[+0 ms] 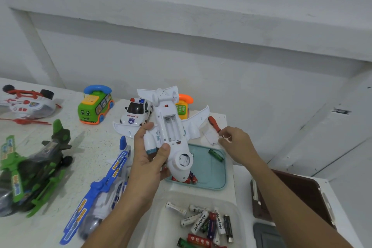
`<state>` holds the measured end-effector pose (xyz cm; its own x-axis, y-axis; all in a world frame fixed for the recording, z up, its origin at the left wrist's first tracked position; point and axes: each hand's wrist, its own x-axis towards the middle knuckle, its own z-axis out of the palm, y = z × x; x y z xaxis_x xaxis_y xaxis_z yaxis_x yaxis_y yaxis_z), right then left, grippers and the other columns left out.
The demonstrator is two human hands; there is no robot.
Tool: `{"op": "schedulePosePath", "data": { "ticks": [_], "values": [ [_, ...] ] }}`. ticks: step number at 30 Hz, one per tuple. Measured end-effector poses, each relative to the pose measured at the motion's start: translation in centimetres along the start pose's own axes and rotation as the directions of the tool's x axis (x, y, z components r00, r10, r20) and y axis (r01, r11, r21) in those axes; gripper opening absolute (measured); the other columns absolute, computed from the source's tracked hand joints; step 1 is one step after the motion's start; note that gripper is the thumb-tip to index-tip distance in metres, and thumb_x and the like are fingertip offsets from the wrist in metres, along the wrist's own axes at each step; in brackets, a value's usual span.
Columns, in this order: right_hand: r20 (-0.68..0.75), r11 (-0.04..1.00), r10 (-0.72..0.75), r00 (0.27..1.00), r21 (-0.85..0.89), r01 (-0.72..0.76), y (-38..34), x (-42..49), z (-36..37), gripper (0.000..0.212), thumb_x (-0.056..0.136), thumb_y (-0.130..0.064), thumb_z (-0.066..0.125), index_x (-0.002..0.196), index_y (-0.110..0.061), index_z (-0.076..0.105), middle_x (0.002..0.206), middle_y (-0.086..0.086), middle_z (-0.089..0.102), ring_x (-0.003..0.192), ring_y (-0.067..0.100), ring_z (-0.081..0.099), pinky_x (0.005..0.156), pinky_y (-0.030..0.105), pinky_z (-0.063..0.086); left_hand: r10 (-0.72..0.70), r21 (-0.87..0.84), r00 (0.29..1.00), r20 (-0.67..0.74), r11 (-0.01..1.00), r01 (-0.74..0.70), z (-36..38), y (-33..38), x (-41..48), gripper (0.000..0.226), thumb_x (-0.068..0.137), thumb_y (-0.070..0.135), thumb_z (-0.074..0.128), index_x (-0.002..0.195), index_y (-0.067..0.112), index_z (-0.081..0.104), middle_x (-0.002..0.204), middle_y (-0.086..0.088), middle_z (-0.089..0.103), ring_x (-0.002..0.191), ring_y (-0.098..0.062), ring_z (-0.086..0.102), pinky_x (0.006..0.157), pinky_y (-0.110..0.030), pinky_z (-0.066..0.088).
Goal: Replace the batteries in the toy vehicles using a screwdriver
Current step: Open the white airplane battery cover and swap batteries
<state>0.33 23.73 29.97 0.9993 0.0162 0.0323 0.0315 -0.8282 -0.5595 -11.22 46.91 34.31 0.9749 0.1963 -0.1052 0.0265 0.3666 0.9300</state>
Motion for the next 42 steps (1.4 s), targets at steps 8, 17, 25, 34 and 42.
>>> {"op": "schedulePosePath", "data": {
  "ticks": [8,17,25,34,42],
  "values": [
    [0.226,0.961,-0.244,0.943,-0.076,0.267,-3.7,-2.6,3.1,0.034,0.095,-0.006,0.05,0.123,-0.017,0.066,0.11,0.007,0.061,0.104,0.022,0.057,0.09,0.031,0.044,-0.003,-0.04,1.0,-0.018,0.999,0.002,-0.5,0.4,-0.1,0.05,0.098,0.008,0.051,0.126,0.048,0.045,0.124,0.001,0.066,0.107,-0.029,0.066,0.068,-0.043,0.061],
    [0.245,0.966,-0.219,0.945,-0.079,0.245,-5.3,-2.9,4.6,0.027,0.091,-0.007,0.048,0.108,-0.014,0.067,0.104,0.004,0.064,0.091,0.016,0.056,0.076,0.023,0.042,0.006,-0.041,1.0,-0.009,0.999,-0.006,-1.3,1.0,-1.0,0.051,0.098,0.008,0.05,0.118,0.055,0.049,0.123,-0.004,0.067,0.103,-0.029,0.068,0.07,-0.047,0.06],
    [0.054,0.568,0.069,0.996,0.819,-0.084,-8.7,-3.9,-3.1,0.016,0.091,0.008,0.054,0.09,-0.004,0.065,0.077,0.014,0.072,0.068,0.02,0.069,0.061,0.029,0.058,0.015,-0.027,1.0,0.009,1.0,-0.015,-1.8,2.1,-1.7,0.048,0.098,0.011,0.05,0.122,0.053,0.046,0.12,-0.008,0.068,0.104,-0.032,0.067,0.073,-0.047,0.06],
    [-0.325,0.771,-0.11,0.939,0.568,0.287,-15.7,-8.2,-6.5,0.017,0.084,-0.001,0.064,0.079,-0.017,0.065,0.074,0.002,0.07,0.069,0.023,0.065,0.062,0.035,0.056,0.044,-0.032,0.999,0.03,0.999,-0.043,-1.8,3.6,-2.0,0.049,0.099,0.01,0.051,0.119,0.055,0.046,0.108,0.004,0.073,0.1,-0.028,0.07,0.07,-0.042,0.061],
    [-0.307,0.884,-0.436,0.846,0.032,0.467,-19.1,-10.4,-2.1,0.013,0.082,-0.024,0.055,0.081,-0.014,0.064,0.074,-0.001,0.062,0.07,0.016,0.056,0.061,0.032,0.047,0.079,-0.061,0.992,0.103,0.995,-0.073,-1.6,4.4,-2.3,0.05,0.098,0.003,0.047,0.126,0.045,0.043,0.105,0.012,0.072,0.085,-0.013,0.072,0.064,-0.037,0.06]
  ]
}}
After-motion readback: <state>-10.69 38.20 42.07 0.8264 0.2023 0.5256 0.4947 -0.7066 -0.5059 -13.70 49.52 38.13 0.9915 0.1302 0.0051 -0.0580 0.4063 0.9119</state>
